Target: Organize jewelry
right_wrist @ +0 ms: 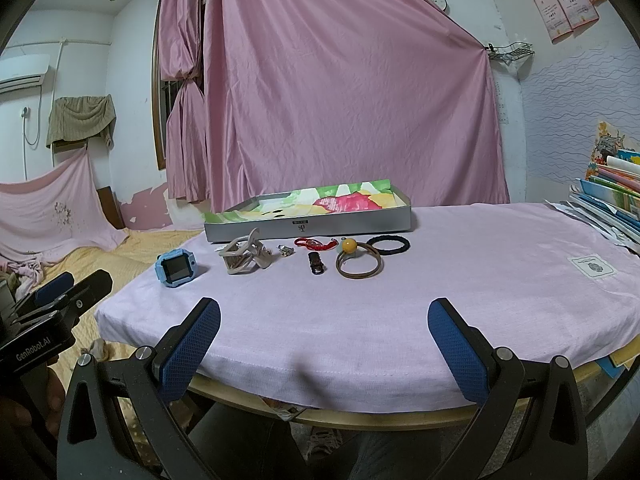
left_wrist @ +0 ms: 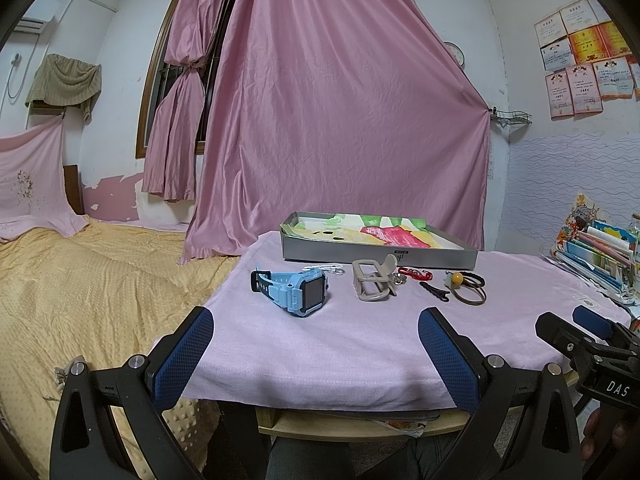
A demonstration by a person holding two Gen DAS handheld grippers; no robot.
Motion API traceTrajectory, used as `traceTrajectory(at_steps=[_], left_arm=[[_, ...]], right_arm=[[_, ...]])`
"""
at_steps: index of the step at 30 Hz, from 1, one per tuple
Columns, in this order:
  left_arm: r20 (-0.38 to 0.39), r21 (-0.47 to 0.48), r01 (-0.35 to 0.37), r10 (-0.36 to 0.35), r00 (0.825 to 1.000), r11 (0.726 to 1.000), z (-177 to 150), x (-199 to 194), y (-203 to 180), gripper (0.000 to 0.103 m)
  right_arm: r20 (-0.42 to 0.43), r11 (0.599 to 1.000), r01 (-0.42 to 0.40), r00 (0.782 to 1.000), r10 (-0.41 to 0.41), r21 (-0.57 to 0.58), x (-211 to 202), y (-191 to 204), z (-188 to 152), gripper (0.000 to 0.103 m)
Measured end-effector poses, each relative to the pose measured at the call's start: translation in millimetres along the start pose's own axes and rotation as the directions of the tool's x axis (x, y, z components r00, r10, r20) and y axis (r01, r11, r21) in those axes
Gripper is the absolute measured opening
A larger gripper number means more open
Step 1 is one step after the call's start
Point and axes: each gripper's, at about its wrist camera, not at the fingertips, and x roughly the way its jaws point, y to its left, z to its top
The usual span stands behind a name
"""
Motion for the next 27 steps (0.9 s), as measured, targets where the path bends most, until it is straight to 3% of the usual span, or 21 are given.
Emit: traceTrajectory(at_steps=[18, 27], left_arm=[[0.001, -0.001, 0.001, -0.001, 1.000, 1.000, -2, 4, 1, 0.103], [-0.033, -0.002, 0.021, -0.021, 0.999, 1.000, 7, 26, 7, 0.103]], right_arm=[[0.018, 1.000, -0.002, 1.000, 0.002, 0.003, 5, 2, -5, 0.102], [0.060, 1.000, 0.006, 0.998, -0.005, -0.020, 16, -1, 19, 0.102]])
